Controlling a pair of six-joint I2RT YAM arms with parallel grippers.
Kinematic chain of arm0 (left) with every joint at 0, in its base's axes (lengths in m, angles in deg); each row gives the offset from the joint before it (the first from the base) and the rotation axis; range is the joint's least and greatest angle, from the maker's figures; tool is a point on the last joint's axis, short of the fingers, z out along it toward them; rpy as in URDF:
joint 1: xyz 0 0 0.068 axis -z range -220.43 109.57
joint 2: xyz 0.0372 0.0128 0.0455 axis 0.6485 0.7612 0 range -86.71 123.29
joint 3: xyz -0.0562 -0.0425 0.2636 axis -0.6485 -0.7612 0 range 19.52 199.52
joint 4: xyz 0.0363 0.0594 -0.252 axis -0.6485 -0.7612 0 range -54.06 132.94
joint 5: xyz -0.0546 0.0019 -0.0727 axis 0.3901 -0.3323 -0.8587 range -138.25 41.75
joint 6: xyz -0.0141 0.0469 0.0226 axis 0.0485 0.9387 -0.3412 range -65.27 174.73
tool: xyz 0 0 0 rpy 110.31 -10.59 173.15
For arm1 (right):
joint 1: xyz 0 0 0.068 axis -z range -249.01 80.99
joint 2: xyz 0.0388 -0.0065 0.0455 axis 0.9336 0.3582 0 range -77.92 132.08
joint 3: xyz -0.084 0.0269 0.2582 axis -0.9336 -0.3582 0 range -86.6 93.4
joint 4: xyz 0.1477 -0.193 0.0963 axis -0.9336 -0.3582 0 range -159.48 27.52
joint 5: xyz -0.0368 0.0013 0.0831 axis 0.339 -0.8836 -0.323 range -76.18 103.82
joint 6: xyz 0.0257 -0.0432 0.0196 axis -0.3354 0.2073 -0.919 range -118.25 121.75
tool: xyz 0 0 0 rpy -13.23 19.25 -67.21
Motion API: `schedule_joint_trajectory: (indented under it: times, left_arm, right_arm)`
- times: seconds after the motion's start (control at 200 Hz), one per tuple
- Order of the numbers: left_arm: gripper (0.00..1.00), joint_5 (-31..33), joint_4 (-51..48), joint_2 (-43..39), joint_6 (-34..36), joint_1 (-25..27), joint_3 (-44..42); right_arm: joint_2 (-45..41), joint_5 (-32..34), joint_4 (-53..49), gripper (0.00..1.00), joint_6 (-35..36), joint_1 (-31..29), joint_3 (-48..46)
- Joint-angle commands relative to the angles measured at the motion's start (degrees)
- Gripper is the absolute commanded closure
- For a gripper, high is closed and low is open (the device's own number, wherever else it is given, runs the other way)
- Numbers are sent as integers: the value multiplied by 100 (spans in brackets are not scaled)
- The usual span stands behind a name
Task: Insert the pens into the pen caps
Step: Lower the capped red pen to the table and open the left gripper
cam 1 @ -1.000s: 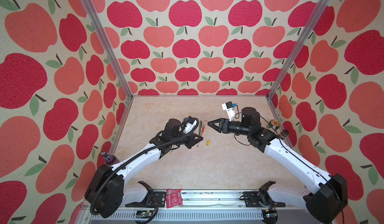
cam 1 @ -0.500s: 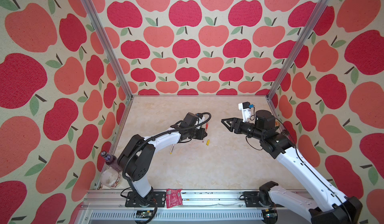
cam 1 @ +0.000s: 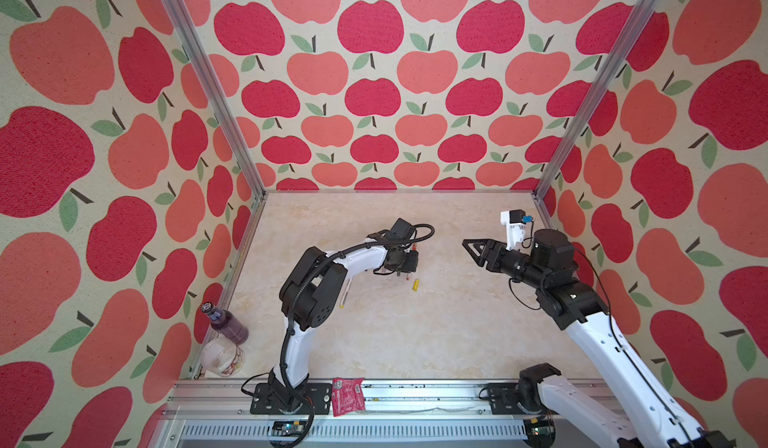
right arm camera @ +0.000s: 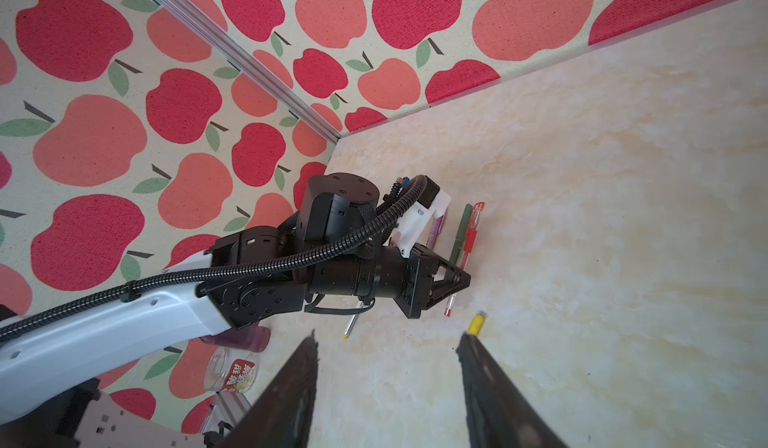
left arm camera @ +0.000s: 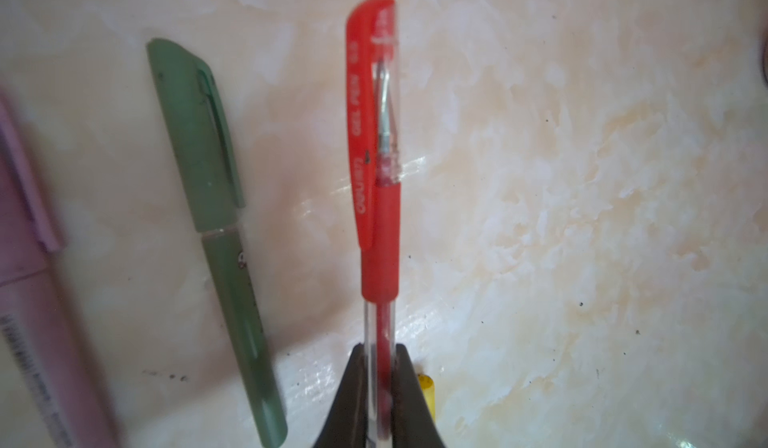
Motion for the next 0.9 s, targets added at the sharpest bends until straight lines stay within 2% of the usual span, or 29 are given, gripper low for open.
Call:
schedule_joint_trajectory:
  times: [0.0, 0.64, 0.896]
  left_arm:
    - [94, 350, -507, 214, -119, 57, 310]
    - [90, 537, -1047, 813, -277, 112, 1121]
    - [83, 509, -1172, 955, -346, 143, 1301]
  right_arm:
    - [-70, -301, 8, 43, 74, 142, -124]
    - [-152, -721, 248, 43, -4, 489, -334]
    - [-210, -787, 239, 43, -3, 557, -362]
